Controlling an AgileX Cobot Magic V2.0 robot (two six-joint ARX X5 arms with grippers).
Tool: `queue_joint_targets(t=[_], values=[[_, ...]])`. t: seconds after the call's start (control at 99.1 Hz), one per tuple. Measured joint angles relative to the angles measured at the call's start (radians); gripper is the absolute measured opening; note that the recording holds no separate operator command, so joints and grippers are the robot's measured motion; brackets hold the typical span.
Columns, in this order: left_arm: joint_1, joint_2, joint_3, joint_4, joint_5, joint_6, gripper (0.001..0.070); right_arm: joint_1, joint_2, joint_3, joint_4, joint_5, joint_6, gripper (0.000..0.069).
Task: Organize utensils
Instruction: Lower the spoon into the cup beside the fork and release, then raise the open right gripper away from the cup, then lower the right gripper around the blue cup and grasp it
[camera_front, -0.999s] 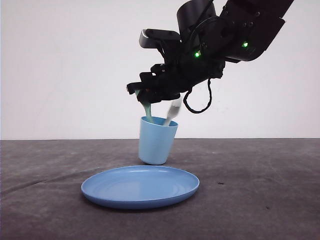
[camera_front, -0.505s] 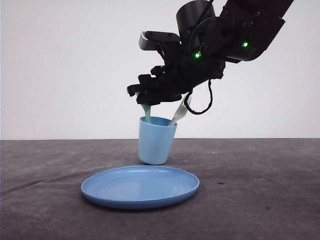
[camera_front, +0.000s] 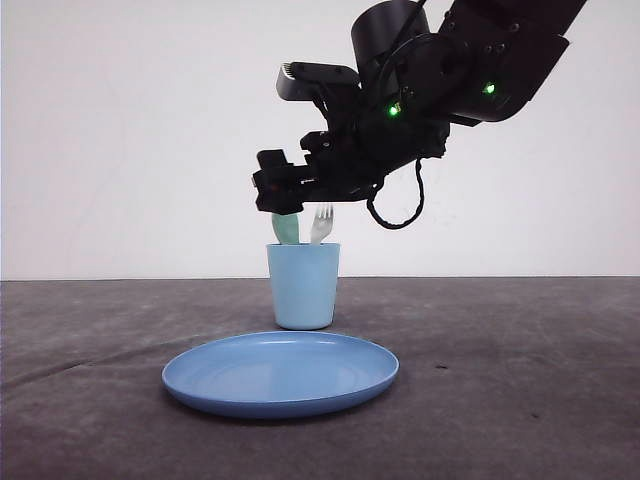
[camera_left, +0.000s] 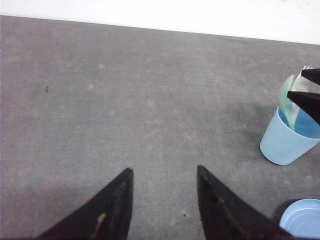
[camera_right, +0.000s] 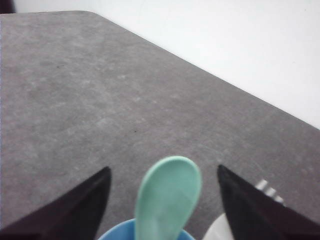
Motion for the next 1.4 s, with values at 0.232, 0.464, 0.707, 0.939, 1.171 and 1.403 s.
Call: queue_joint_targets(t=[0.232, 0.464, 0.707, 0.939, 1.171, 1.403], values=[[0.0, 0.0, 0.0, 0.0, 0.0, 0.0, 0.0233, 0.001, -0.079, 0.0, -0.157, 0.0, 0.045, 0.049], [0.0, 0.0, 0.0, 0.0, 0.0, 0.0, 0.0233, 0.0, -0.258, 0.0, -0.425, 0.0, 0.088, 0.0492], [0.0, 0.0, 0.0, -0.002, 0.0, 0.0, 0.0233, -0.042, -0.42, 0.0, -0.728, -0.003, 0.144, 0.0562], [0.0, 0.0, 0.0, -0.003, 0.0, 0.0, 0.0233, -0.126, -0.467, -0.029, -0.86, -0.063, 0.156, 0.0625], [0.0, 0.0, 0.0, -0.003, 0.0, 0.0, 0.0233, -0.138, -0.465, -0.177, -0.749, -0.102, 0.16, 0.0679], [0.0, 0.0, 0.0, -0.003, 0.0, 0.0, 0.0233, -0.138, -0.383, -0.216, -0.623, -0.107, 0.183, 0.0681]])
